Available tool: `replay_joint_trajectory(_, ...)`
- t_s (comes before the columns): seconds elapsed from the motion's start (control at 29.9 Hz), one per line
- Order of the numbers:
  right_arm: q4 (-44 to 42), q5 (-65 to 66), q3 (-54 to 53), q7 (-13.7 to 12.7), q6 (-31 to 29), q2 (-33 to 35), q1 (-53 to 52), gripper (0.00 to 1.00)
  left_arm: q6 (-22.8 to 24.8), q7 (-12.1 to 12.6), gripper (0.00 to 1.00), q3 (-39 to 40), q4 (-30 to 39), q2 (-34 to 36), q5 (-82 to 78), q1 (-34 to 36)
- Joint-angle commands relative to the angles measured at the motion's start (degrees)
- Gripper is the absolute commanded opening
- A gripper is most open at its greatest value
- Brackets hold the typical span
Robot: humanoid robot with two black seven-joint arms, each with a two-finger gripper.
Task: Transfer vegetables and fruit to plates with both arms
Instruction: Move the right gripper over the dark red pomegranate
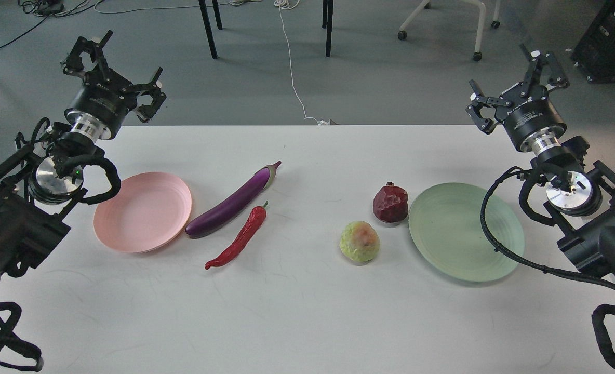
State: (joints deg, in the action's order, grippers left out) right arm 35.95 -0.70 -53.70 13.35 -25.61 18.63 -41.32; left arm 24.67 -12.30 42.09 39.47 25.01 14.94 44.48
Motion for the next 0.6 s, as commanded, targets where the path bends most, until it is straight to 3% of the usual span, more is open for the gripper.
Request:
replay_joint_trajectory(0.0, 0.1, 0.1, 0.0, 0.0, 0.0, -0.2, 0.4, 0.99, 0.2, -0.1, 0.98, -0.2, 0.0, 0.2, 0.0, 0.1)
replay_joint_trajectory(0.33, 0.5, 0.2, 7.6, -0.1, 0.3, 1.5, -4.5, 0.99, 0.4, 0.0, 0.98, 0.5, 0.0, 0.6, 0.1, 0.1)
replay_joint_trajectory(0.57, 3.0, 1.5, 31.8, -0.2, 0.4, 6.9, -17.7, 0.99, 0.4, -0.1, 0.98, 0.9, 0.1, 1.2, 0.2, 0.0)
